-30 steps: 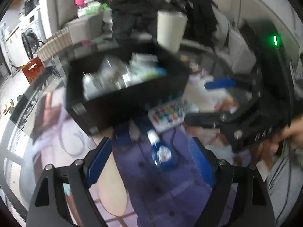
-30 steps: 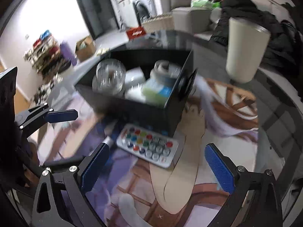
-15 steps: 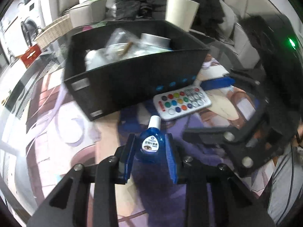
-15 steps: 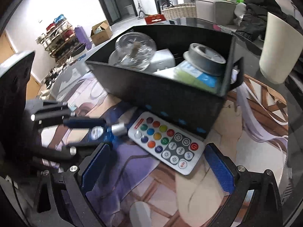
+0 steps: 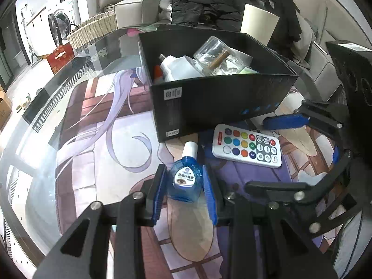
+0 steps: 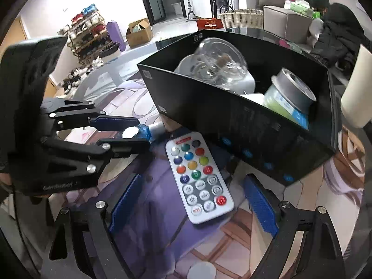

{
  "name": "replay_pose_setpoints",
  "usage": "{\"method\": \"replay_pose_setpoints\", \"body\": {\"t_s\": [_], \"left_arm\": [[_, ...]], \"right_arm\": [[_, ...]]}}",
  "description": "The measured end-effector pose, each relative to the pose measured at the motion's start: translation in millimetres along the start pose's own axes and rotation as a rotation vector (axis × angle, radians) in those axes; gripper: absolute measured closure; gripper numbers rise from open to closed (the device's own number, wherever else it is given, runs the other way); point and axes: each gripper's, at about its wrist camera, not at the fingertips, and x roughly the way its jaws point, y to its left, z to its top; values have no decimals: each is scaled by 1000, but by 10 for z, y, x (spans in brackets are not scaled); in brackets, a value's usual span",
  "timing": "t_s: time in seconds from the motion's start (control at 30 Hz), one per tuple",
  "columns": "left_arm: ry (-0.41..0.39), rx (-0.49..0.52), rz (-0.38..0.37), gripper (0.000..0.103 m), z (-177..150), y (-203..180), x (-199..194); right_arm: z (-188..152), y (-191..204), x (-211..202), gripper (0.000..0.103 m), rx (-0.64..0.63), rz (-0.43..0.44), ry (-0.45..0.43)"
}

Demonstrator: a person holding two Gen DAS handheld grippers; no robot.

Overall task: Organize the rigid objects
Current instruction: 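Grasp the blue eye-drop bottle with the left gripper while the right gripper grasps the white remote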

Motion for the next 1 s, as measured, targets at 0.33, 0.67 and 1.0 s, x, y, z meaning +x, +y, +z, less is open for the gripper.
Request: {"method": "replay_pose_setpoints", "body": {"t_s": [0.33,0.67,1.0], "left_arm": [[13,40,-25,72,6,-158,3],[11,118,25,74,20,-288,38],[1,111,1,74,21,-256,-7]], "right_arm": [[-204,111,-131,63,40,-117,18],[-286,203,-179,58,-15,-168,6],[-241,195,-191,64,3,-151,2]]}}
